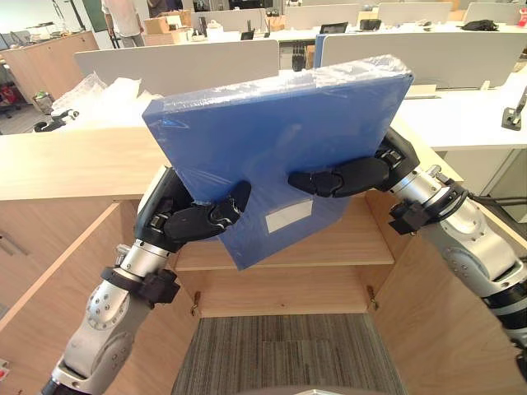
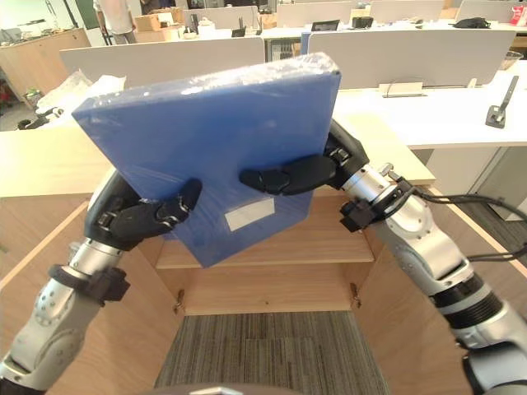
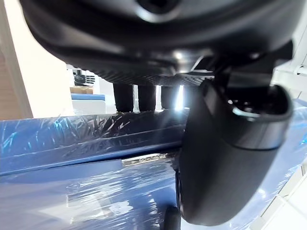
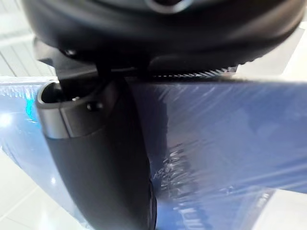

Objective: Walk over to the cabinet, pick up the folder, carry it to the office cabinet, place the folder inside the office cabinet, then close the office cabinet door

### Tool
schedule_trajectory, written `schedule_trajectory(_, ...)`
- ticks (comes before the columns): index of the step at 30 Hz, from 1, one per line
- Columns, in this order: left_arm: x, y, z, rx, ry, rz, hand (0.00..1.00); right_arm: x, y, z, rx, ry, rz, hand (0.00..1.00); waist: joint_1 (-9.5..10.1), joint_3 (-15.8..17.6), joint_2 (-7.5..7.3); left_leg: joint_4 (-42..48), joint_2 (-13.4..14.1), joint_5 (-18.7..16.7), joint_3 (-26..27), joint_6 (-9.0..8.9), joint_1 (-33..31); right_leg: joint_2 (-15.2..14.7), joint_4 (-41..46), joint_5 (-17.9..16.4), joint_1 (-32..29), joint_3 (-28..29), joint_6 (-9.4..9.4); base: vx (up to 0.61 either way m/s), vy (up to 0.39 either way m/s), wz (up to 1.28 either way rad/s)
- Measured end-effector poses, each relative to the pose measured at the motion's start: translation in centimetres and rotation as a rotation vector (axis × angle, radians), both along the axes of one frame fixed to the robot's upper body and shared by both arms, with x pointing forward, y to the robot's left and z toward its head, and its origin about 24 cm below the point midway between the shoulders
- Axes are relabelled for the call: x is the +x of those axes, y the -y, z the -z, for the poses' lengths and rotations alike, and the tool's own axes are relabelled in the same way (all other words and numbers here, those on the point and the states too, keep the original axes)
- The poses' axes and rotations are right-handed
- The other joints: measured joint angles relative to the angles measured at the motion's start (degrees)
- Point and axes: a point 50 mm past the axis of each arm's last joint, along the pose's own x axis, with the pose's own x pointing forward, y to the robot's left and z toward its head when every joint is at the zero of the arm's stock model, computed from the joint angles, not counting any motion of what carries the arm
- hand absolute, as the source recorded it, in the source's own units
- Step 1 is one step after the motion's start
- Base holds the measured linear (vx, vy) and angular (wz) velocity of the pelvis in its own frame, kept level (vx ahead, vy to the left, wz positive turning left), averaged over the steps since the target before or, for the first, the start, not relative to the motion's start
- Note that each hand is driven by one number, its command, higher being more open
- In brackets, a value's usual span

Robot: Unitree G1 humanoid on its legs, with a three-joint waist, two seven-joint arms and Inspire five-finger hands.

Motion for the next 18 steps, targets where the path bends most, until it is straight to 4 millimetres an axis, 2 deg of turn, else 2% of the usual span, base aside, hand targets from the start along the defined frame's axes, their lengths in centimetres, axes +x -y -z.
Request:
schedule_trajectory(5, 0.3, -0.7, 1.3, -0.01, -0.065, 0.048, 0.0, -0.5, 0.1, -0.3, -0.093, 0.007, -0.072, 0.0, 0.48, -0.51, -0.97, -0.02, 0.0, 0.05, -0.03, 0.03, -0.24, -0.02, 0.01, 0.03, -0.23, -0.04, 0.0, -0.02, 0.004, 0.0)
schedule_trajectory(6, 0.3, -0.7, 1.3, -0.012, -0.064, 0.049, 1.0, -0.6, 0.1, -0.4, -0.106, 0.026, -0.065, 0.0, 0.48, -0.57, -1.07, -0.02, 0.0, 0.06, -0.03, 0.02, -0.32, -0.02, 0.01, 0.03, -0.3, -0.04, 0.0, 0.0, 0.0, 0.0)
schedule_trajectory(8, 0.3, -0.7, 1.5, -0.024, -0.064, 0.05, 1.0, -0.9, -0.2, -1.5, -0.151, 0.131, -0.031, 0.0, 0.49, -0.69, -1.24, -0.02, 0.0, 0.1, 0.02, 0.04, -0.75, -0.02, 0.1, 0.04, -0.83, -0.01, 0.01, 0.0, 0.0, 0.0)
schedule_trajectory(10, 0.3, -0.6, 2.0, -0.058, -0.059, 0.048, 1.0, -1.7, -0.9, -3.2, -0.209, 0.328, 0.027, 0.0, 0.48, -0.77, -1.36, 0.01, -0.02, 0.14, 0.08, 0.08, -0.99, -0.04, 0.09, 0.13, -1.1, 0.02, 0.02, 0.0, 0.0, 0.0)
schedule_trajectory(12, 0.5, -0.8, 2.8, -0.055, -0.093, 0.041, 1.0, -2.6, -1.8, -4.0, -0.263, 0.459, 0.038, 0.0, 0.45, -0.82, -1.39, 0.06, -0.02, 0.15, 0.07, 0.08, -0.99, -0.03, 0.08, 0.15, -1.1, 0.02, -0.01, 0.0, 0.0, 0.0)
schedule_trajectory(14, 0.4, -0.2, 4.2, -0.015, -0.162, 0.094, 1.0, -3.7, -3.0, -4.1, -0.308, 0.557, 0.003, 0.0, 0.34, -0.82, -1.38, 0.05, -0.02, 0.16, 0.07, 0.08, -0.99, -0.03, 0.09, 0.16, -1.1, 0.02, -0.02, 0.0, 0.0, 0.0)
schedule_trajectory(15, 0.2, 0.2, 5.5, 0.003, -0.225, 0.125, 1.0, -4.1, -3.5, -4.1, -0.333, 0.604, -0.013, 0.0, 0.3, -0.81, -1.38, 0.03, -0.04, 0.15, 0.09, 0.08, -0.99, -0.07, 0.11, 0.16, -1.1, 0.03, -0.02, 0.0, 0.0, 0.0)
schedule_trajectory(18, -0.3, 0.5, 8.2, 0.062, -0.357, 0.194, 1.0, -4.5, -4.0, -3.0, -0.401, 0.614, -0.057, 0.0, 0.28, -0.83, -1.43, -0.01, -0.03, 0.23, 0.09, 0.18, -0.97, -0.05, 0.23, 0.15, -1.17, 0.03, -0.03, -0.04, 0.006, -0.01)
